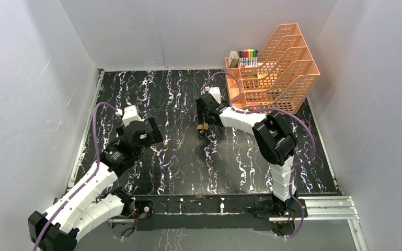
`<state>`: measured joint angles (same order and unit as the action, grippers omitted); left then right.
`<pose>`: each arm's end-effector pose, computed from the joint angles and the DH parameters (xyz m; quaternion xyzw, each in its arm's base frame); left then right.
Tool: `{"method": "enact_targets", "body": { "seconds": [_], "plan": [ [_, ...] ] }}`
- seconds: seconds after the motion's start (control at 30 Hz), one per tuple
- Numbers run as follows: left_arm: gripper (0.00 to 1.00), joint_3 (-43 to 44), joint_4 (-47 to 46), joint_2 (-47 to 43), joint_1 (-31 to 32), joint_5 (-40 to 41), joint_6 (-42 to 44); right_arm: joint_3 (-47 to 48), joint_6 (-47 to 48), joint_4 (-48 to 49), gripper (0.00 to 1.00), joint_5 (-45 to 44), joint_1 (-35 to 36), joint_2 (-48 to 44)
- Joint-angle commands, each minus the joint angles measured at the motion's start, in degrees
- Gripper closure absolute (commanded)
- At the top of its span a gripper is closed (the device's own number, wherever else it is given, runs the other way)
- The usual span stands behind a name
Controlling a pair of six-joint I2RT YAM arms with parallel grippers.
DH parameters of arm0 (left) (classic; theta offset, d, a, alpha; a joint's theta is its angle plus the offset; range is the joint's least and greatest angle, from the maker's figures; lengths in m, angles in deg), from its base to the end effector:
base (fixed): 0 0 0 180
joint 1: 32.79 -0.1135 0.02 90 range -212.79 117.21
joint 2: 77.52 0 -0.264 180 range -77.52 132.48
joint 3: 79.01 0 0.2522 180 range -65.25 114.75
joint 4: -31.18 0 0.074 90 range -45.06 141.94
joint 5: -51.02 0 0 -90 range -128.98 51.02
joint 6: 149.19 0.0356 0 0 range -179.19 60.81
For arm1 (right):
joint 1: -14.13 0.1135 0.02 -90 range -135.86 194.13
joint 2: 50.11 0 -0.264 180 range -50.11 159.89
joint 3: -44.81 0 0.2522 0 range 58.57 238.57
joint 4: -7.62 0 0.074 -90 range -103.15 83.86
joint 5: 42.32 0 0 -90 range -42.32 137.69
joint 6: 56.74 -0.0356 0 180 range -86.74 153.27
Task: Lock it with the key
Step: Pick up the lock from the center of the board.
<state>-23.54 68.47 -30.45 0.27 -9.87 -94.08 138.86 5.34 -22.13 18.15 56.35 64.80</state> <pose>0.1617 -0.0846 0.2929 -0.1411 0.8314 -0.0955 0.5290 0.3328 0.2783 0.1820 -0.0281 0.9140 -0.0091 0.4046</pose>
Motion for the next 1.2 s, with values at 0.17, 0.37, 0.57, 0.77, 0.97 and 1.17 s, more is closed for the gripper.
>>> {"method": "enact_targets", "body": {
  "seconds": [0.17,0.37,0.57,0.77,0.97,1.17],
  "plan": [
    [0.02,-0.4,-0.6,0.1,-0.5,-0.1,0.7,1.1,-4.7,0.3,0.02,-0.1,1.2,-1.2],
    [0.02,-0.7,-1.2,0.5,-0.4,-0.5,0.7,0.9,-4.9,1.2,0.05,-0.4,2.7,-1.4],
    [0.02,-0.6,-1.2,0.3,-0.5,-0.5,0.8,3.1,-5.6,-1.1,0.09,0.3,3.6,1.0],
    [0.02,-0.6,-1.3,0.7,-0.5,-0.6,0.8,4.6,-6.6,-4.5,0.08,-0.1,4.1,2.7],
    [0.02,-0.6,-1.5,1.2,-0.5,-0.9,0.9,5.1,-8.0,-5.9,0.03,-0.6,4.5,3.9],
    [0.02,-0.5,-1.3,1.5,-0.5,-1.0,1.0,5.4,-9.3,-5.2,0.02,2.3,4.4,5.2]
  ]
}}
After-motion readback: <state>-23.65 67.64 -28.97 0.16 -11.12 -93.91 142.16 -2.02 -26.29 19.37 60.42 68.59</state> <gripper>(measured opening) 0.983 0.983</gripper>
